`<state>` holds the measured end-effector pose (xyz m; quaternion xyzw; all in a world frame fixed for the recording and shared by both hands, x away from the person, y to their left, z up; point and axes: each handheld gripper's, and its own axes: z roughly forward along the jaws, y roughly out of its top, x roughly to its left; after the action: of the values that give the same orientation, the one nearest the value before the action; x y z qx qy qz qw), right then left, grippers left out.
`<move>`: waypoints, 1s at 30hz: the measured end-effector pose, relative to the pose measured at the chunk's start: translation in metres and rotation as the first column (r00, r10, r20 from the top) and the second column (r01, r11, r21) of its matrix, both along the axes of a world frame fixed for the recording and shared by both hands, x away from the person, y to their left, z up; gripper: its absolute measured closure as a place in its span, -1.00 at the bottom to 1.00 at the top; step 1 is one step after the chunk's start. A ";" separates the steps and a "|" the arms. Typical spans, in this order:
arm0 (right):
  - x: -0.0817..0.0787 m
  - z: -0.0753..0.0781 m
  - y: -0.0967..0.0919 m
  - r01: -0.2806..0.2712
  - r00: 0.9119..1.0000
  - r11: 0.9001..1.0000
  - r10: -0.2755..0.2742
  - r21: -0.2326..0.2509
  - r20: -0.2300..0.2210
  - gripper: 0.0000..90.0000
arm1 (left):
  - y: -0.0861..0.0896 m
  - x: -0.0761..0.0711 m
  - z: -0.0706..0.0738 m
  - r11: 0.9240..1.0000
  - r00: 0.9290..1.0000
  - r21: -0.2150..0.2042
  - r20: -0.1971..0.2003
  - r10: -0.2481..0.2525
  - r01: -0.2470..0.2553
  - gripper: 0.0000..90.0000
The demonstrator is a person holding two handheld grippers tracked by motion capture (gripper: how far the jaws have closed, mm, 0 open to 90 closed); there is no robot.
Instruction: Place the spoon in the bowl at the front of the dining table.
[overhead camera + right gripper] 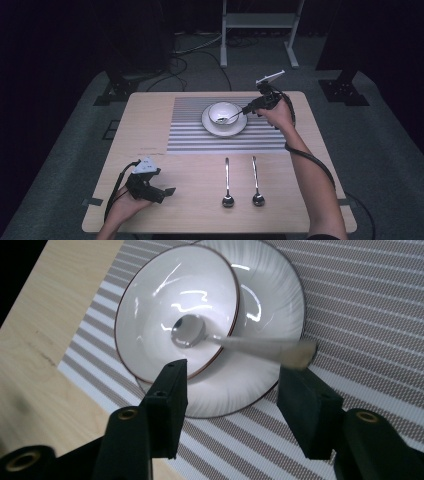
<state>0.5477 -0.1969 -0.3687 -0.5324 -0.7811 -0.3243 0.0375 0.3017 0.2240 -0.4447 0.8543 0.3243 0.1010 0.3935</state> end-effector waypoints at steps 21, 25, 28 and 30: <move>-0.043 -0.015 -0.014 -0.089 0.996 0.995 0.090 0.034 -0.009 -0.17 | 0.002 0.000 0.001 1.000 1.000 0.000 0.009 0.009 -0.009 -0.90; -0.049 -0.019 -0.017 -0.098 0.995 0.994 0.099 0.043 -0.014 -0.18 | 0.001 0.000 0.001 1.000 1.000 0.001 0.010 0.009 -0.009 -0.90; -0.055 -0.023 -0.019 -0.113 0.993 0.993 0.114 0.045 -0.019 -0.19 | 0.002 0.000 0.001 1.000 1.000 -0.002 0.010 0.014 -0.014 -0.90; -0.061 -0.027 -0.019 -0.125 0.992 0.991 0.126 0.040 -0.022 -0.20 | 0.002 0.000 0.001 1.000 1.000 0.000 0.009 0.014 -0.014 -0.90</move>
<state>0.4866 -0.2164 -0.3955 -0.4851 -0.8062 -0.3296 0.0778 0.3015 0.2265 -0.4442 0.8515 0.3286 0.1077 0.3942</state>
